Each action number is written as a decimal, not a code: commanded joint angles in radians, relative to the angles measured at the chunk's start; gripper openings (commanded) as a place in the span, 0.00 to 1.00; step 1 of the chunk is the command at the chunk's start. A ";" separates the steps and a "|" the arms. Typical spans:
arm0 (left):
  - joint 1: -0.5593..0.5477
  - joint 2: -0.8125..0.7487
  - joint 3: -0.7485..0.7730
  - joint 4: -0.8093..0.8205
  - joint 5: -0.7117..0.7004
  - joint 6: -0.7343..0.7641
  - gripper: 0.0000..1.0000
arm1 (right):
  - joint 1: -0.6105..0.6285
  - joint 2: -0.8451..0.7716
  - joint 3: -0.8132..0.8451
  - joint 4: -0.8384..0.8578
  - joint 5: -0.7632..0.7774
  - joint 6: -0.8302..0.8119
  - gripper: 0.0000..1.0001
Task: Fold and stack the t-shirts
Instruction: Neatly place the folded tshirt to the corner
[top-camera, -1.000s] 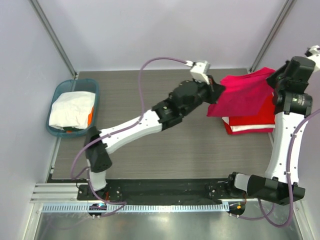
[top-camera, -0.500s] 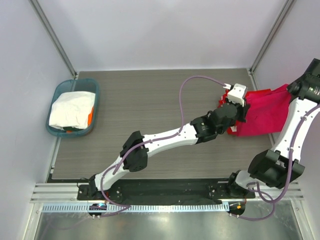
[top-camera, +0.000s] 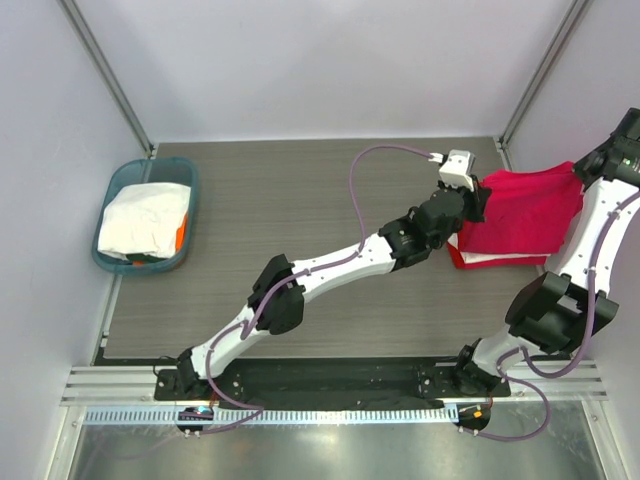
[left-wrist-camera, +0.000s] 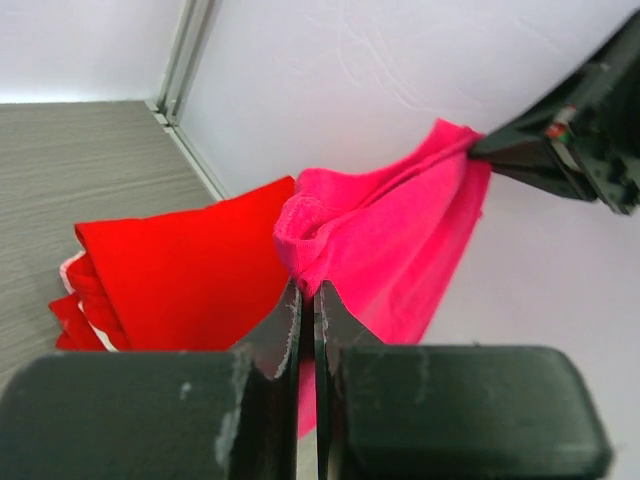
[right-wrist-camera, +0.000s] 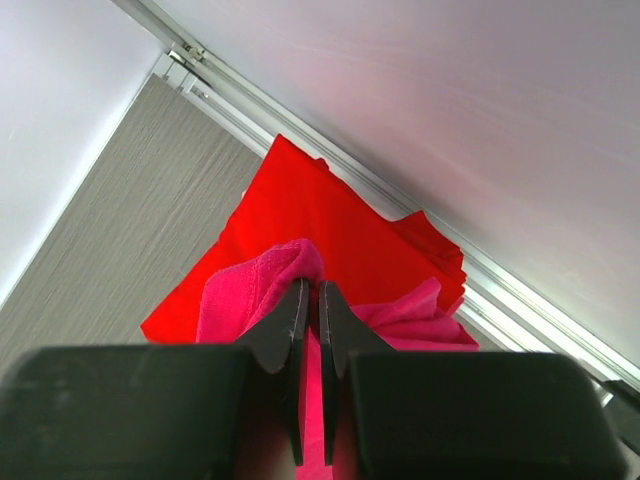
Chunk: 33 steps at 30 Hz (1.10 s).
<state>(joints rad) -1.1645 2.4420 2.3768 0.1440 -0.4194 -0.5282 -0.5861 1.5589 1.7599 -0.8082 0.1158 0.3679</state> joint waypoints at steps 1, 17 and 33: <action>0.032 0.020 0.058 0.094 -0.009 -0.069 0.00 | -0.009 0.019 0.065 0.093 0.018 -0.012 0.01; 0.092 0.179 0.151 0.223 -0.062 -0.206 0.00 | -0.009 0.154 0.093 0.193 -0.062 0.051 0.01; 0.209 0.464 0.271 0.461 -0.087 -0.185 1.00 | 0.049 0.492 0.180 0.386 -0.159 0.095 0.78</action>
<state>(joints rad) -0.9951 2.9166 2.6656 0.5076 -0.5076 -0.7639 -0.5087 2.0029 1.8851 -0.4923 -0.0818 0.4404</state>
